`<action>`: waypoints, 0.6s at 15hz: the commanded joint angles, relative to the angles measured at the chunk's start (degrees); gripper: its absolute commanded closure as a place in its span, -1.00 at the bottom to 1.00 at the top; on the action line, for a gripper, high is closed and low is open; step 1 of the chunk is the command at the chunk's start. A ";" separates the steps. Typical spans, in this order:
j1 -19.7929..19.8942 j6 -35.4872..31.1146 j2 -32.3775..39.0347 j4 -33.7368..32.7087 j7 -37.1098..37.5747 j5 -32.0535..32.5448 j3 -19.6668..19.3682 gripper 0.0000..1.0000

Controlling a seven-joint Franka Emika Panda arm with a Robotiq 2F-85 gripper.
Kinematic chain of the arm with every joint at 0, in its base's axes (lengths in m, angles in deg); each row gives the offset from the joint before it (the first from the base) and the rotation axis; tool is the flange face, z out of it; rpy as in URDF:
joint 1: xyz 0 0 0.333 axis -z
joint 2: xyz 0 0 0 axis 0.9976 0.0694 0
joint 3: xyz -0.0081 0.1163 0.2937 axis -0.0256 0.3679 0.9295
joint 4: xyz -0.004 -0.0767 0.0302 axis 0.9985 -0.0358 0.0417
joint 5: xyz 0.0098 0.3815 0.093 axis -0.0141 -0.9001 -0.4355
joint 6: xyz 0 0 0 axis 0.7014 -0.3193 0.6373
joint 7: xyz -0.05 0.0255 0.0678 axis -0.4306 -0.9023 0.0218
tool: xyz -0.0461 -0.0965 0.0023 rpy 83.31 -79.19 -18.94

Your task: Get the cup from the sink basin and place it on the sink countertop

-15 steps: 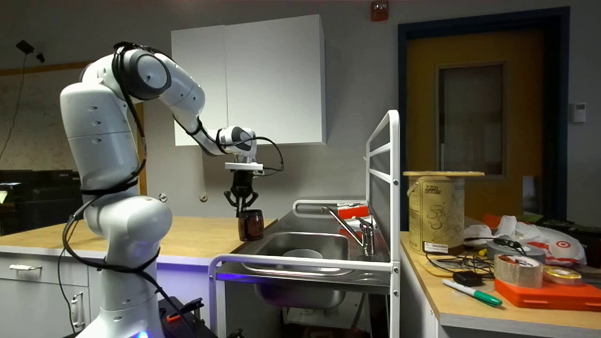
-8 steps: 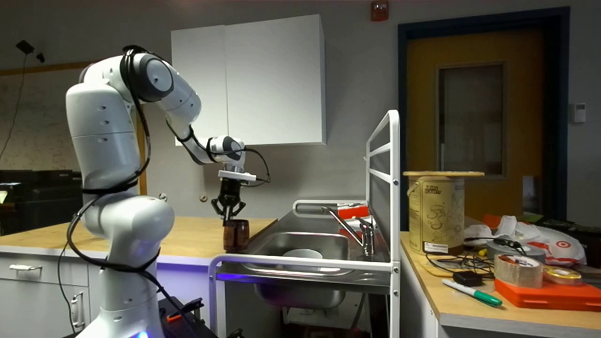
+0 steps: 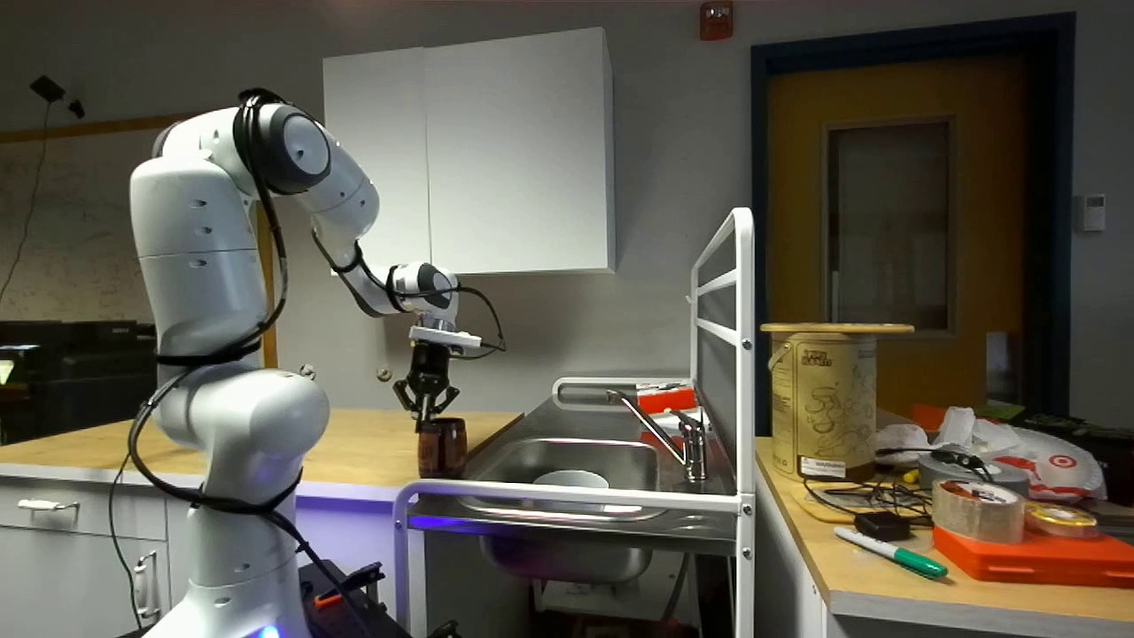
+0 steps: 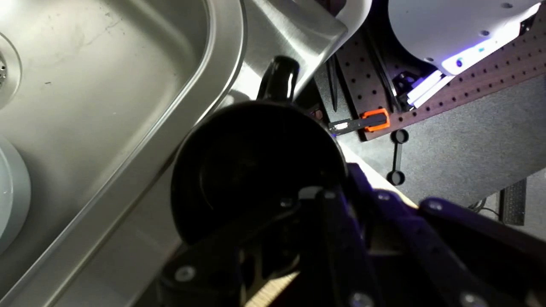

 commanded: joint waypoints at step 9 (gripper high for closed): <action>0.55 0.21 0.64 -0.46 0.29 1.56 0.76 -1.00</action>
